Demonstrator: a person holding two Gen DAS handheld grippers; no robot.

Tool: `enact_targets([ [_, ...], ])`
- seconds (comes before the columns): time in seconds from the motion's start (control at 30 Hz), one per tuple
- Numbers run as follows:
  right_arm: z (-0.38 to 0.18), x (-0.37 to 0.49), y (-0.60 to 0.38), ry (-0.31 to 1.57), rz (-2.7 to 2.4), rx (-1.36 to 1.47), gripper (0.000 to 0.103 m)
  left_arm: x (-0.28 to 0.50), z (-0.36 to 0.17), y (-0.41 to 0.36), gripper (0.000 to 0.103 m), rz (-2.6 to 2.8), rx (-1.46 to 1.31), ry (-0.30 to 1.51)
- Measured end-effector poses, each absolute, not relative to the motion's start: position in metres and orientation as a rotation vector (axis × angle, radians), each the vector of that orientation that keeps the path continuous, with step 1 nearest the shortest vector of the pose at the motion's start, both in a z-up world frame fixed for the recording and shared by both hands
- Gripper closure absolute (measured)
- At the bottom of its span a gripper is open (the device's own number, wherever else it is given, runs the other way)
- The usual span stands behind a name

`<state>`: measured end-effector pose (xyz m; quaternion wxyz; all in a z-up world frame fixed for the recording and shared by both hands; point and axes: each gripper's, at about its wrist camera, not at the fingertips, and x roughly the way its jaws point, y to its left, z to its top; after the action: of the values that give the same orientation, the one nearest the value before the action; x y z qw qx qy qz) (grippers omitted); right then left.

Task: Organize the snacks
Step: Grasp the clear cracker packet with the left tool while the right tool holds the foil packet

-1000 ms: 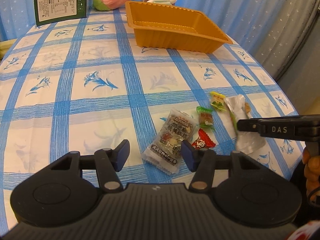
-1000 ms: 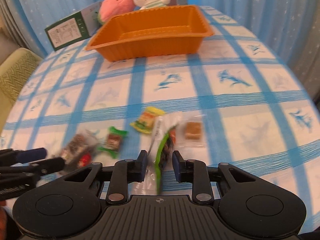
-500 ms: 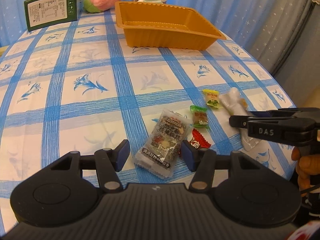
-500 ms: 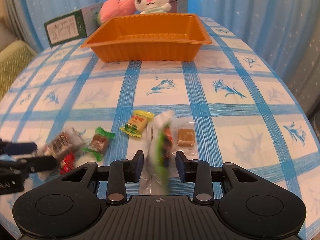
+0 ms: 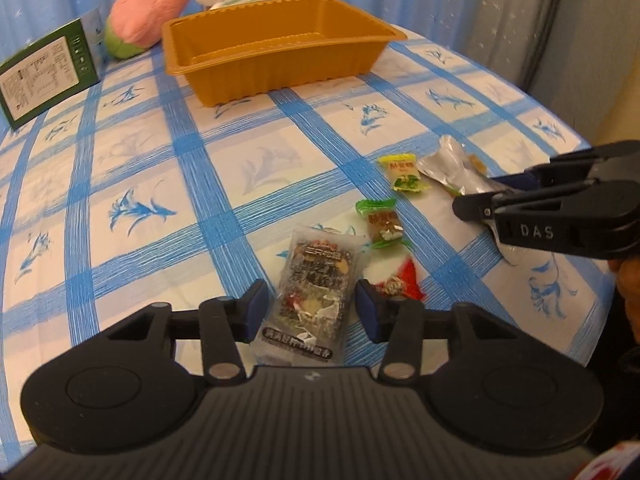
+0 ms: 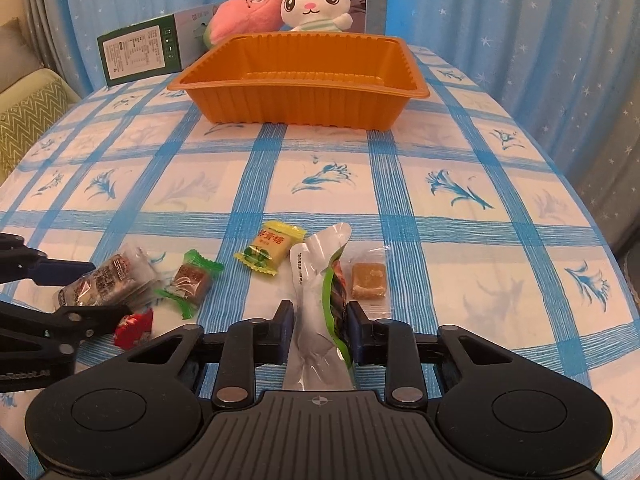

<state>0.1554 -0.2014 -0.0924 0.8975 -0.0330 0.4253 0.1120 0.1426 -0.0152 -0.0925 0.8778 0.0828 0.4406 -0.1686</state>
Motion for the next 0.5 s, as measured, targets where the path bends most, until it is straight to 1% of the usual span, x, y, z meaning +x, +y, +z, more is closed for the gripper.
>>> enact_targets([
  [0.03, -0.092, 0.155, -0.201, 0.879, 0.233, -0.068, 0.075, 0.142, -0.092, -0.016, 0.062, -0.349, 0.176, 0.917],
  [0.07, -0.092, 0.155, -0.202, 0.878, 0.232, -0.067, 0.076, 0.142, -0.092, -0.016, 0.067, -0.344, 0.176, 0.918],
  [0.27, -0.088, 0.151, -0.206, 0.858, 0.223, -0.049, 0.077, 0.138, -0.088, -0.011, 0.069, -0.266, 0.129, 0.916],
  [0.5, -0.073, 0.140, -0.210, 0.829, 0.229, -0.028, 0.078, 0.128, -0.071, -0.005, 0.069, -0.194, 0.046, 0.899],
])
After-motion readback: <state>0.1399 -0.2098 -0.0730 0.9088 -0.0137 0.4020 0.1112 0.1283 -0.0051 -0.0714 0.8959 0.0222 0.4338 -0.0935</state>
